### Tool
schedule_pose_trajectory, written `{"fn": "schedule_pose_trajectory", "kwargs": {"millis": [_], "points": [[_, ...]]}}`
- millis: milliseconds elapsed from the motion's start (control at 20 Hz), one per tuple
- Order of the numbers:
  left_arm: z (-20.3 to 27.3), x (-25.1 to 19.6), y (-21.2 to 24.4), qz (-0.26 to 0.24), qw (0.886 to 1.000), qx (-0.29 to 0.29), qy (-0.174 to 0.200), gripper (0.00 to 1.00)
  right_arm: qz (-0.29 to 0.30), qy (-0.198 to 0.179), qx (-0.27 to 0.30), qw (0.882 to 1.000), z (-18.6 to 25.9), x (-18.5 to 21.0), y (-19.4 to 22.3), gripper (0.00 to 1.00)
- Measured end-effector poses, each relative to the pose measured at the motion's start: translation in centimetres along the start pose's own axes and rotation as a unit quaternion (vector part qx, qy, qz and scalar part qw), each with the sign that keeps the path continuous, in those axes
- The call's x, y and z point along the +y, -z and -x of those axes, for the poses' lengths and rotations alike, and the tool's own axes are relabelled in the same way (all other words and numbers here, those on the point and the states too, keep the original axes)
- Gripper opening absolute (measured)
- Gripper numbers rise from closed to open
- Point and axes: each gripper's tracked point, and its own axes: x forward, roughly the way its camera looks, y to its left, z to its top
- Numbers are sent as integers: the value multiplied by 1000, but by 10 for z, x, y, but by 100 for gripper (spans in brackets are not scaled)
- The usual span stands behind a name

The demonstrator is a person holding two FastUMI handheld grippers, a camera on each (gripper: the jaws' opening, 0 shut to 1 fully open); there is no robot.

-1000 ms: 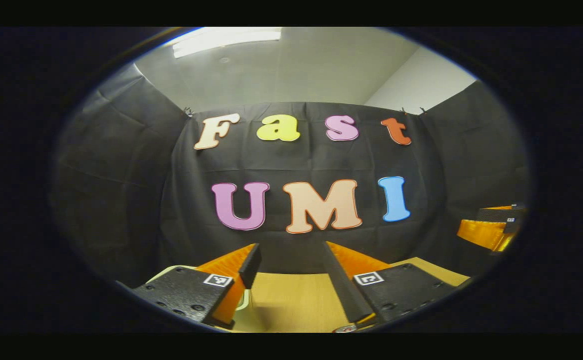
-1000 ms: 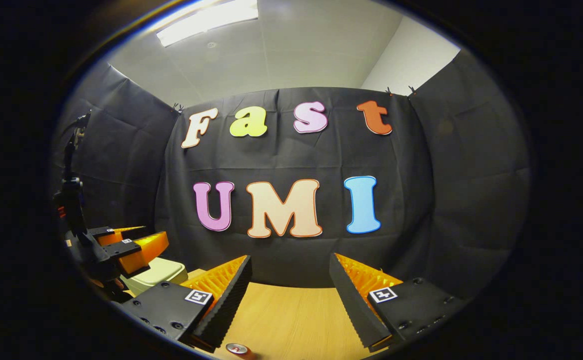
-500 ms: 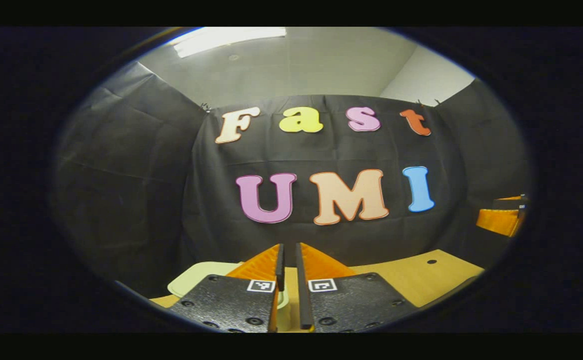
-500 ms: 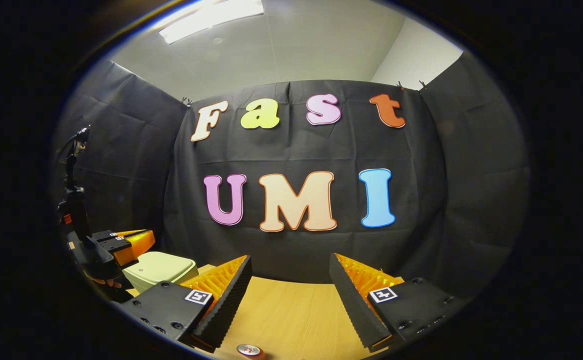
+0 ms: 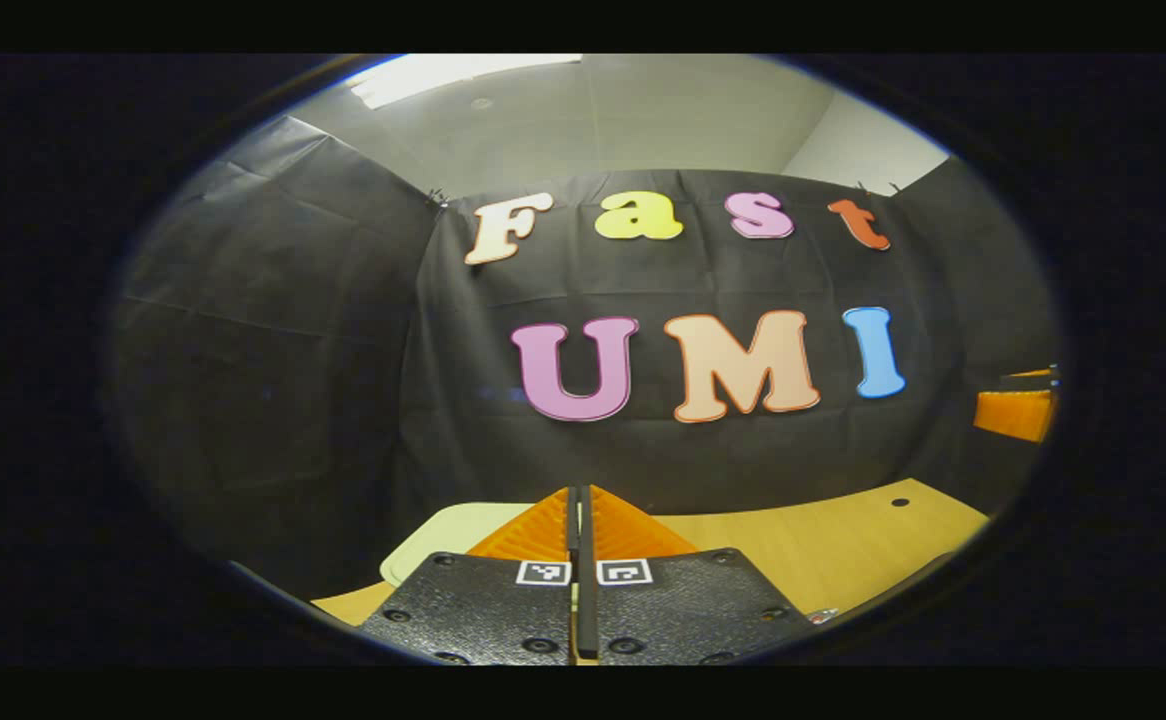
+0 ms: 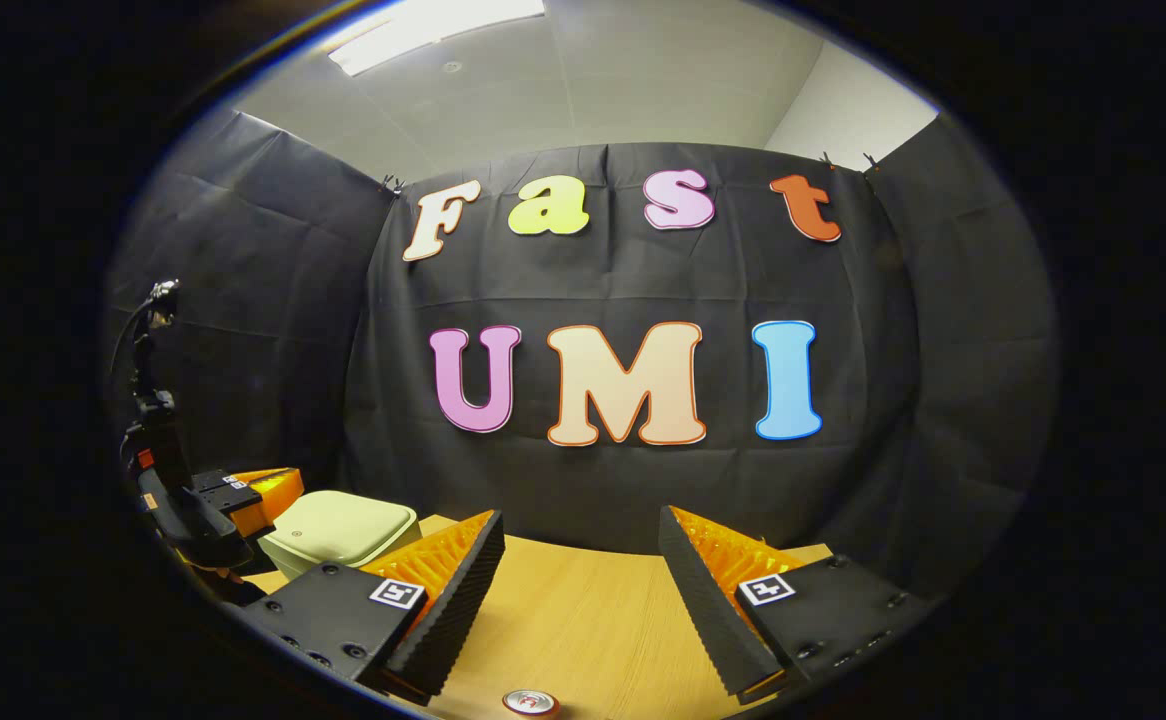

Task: Press the lid of the desktop garbage bin to open it, pick up the crumpled paper on the desktop and throw it into the bin, then pick up the pop can on the desktop and drop it into the bin, and finally close the garbage bin lid.

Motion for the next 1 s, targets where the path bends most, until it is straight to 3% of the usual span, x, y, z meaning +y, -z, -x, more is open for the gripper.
{"fn": "schedule_pose_trajectory", "kwargs": {"millis": [600, 700, 800, 1000], "points": [[4, 31, 82, 10, 996, 92, -19, 0, 13, 3, 24, 1000, -7, 17, 17, 98], [5, 30, 77, 17, 997, 77, -18, 0, 16, 4, 25, 1000, -7, 16, 18, 99], [4, 31, 82, 59, 994, 84, -23, 0, 17, 4, 26, 1000, -6, 14, 18, 98], [5, 30, 72, 69, 996, 58, -23, 0, 12, 1, 25, 1000, -6, 6, 20, 98]]}}
